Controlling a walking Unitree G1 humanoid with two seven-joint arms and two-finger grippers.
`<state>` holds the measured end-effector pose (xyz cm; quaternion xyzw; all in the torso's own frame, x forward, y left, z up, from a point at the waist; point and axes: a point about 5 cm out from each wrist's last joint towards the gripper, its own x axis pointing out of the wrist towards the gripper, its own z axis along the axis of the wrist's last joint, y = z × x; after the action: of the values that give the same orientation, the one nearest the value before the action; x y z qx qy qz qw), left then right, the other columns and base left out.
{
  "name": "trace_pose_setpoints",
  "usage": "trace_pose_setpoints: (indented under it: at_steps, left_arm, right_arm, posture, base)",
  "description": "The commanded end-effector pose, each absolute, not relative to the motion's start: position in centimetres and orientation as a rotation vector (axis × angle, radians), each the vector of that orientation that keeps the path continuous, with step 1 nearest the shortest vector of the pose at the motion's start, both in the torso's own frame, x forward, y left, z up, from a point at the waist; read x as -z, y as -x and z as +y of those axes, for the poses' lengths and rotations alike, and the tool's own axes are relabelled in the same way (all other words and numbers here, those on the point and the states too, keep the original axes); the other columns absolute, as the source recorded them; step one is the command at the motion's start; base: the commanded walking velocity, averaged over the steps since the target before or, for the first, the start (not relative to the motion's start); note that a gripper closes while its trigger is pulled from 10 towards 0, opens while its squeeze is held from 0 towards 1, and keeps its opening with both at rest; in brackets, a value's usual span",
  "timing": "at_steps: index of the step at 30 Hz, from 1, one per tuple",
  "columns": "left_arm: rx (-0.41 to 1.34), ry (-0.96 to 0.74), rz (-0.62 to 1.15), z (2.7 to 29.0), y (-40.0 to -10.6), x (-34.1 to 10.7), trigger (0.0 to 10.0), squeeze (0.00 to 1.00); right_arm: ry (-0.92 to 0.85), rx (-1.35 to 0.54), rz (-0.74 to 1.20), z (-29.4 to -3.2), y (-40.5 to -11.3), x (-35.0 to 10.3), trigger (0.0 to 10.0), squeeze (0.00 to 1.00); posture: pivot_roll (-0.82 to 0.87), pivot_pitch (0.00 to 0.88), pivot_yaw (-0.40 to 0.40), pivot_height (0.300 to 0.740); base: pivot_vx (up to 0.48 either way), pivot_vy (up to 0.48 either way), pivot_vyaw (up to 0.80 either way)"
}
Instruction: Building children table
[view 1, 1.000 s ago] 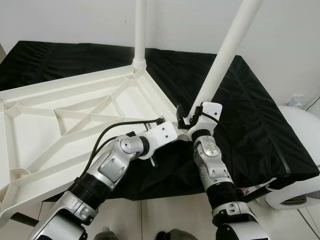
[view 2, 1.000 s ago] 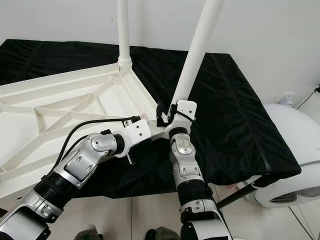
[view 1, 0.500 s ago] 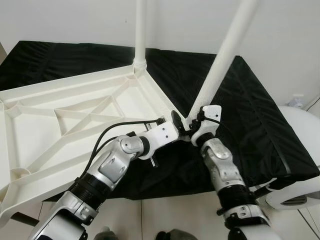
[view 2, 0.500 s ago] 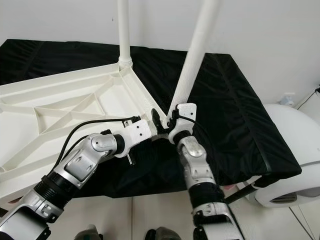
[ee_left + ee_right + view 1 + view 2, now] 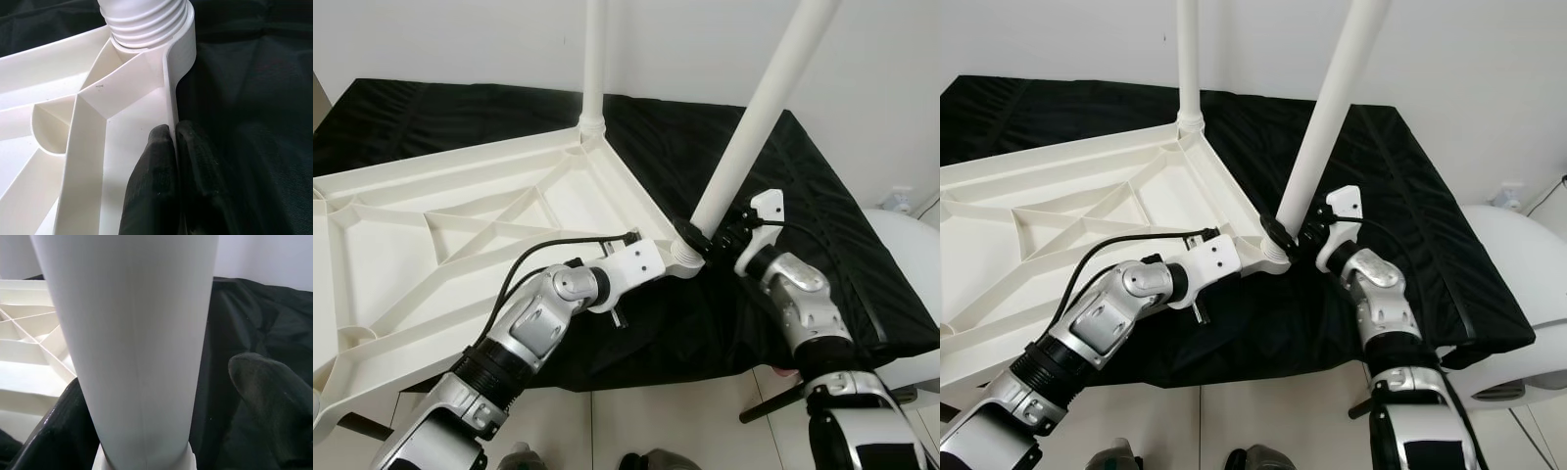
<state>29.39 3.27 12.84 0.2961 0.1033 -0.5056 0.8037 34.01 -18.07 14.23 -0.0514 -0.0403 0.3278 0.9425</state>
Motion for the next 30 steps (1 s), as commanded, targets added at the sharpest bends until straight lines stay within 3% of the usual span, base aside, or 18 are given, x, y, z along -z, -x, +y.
trace_pose_setpoints:
  at_steps: [1,11,12,13,14,15,16,17,28,29,30]
  left_arm:
    - [1.167,-0.633,0.205,2.4,-28.8,-12.8,10.0,0.0]
    - [1.172,-0.63,0.205,2.2,-28.7,-12.8,10.0,0.0]
    - [1.172,-0.63,0.205,2.2,-28.7,-12.8,10.0,0.0]
    - [1.172,-0.63,0.205,2.2,-28.7,-12.8,10.0,0.0]
    - [1.171,-0.63,0.204,2.2,-28.7,-12.8,10.0,0.0]
    - [1.171,-0.63,0.204,2.2,-28.7,-12.8,10.0,0.0]
    - [1.171,-0.63,0.204,2.2,-28.7,-12.8,10.0,0.0]
    - [1.171,-0.63,0.204,2.2,-28.7,-12.8,10.0,0.0]
    - [1.171,-0.629,0.202,2.2,-28.7,-12.8,10.0,0.0]
    - [1.171,-0.627,0.201,2.1,-28.7,-12.8,10.0,0.0]
    - [1.172,-0.627,0.201,2.1,-28.7,-12.8,10.0,0.0]
  right_arm:
    - [0.115,-0.676,-0.058,-18.9,-33.9,-14.0,10.0,0.0]
    - [0.112,-0.743,0.003,-19.3,-34.2,-13.1,10.0,0.0]
    - [0.099,-0.751,0.005,-19.1,-34.2,-13.0,7.9,0.0]
    - [0.099,-0.751,0.005,-19.1,-34.2,-13.0,7.9,0.0]
    - [0.093,-0.755,0.008,-19.0,-34.2,-12.8,6.4,0.0]
    - [0.083,-0.765,0.01,-18.9,-34.2,-12.6,3.9,0.0]
    - [0.083,-0.765,0.01,-18.9,-34.2,-12.6,3.9,0.0]
    - [0.07,-0.765,0.012,-18.9,-34.2,-12.5,0.0,0.0]
    - [0.027,-0.78,0.014,-18.9,-34.1,-12.1,0.0,0.0]
    - [0.025,-0.765,0.01,-18.9,-34.1,-12.1,4.3,0.0]
    - [0.02,-0.754,0.008,-18.9,-34.1,-12.0,10.0,0.0]
  posture:
    - [0.04,0.0,-0.088,0.74]
    - [0.04,0.0,-0.086,0.74]
    - [0.04,0.0,-0.086,0.74]
    - [0.04,0.0,-0.086,0.74]
    - [0.04,0.0,-0.086,0.74]
    - [0.04,0.0,-0.085,0.74]
    - [0.04,0.0,-0.085,0.74]
    - [0.04,0.0,-0.086,0.74]
    - [0.04,0.0,-0.088,0.74]
    - [0.03,0.0,-0.089,0.74]
    - [0.03,0.0,-0.089,0.74]
  base:
    - [0.0,0.0,0.0]
    - [0.0,0.0,0.0]
    - [0.0,0.0,0.0]
    - [0.0,0.0,0.0]
    - [0.0,0.0,0.0]
    - [0.0,0.0,0.0]
    - [0.0,0.0,0.0]
    - [0.0,0.0,0.0]
    - [0.0,0.0,0.0]
    - [0.0,0.0,0.0]
    - [0.0,0.0,0.0]
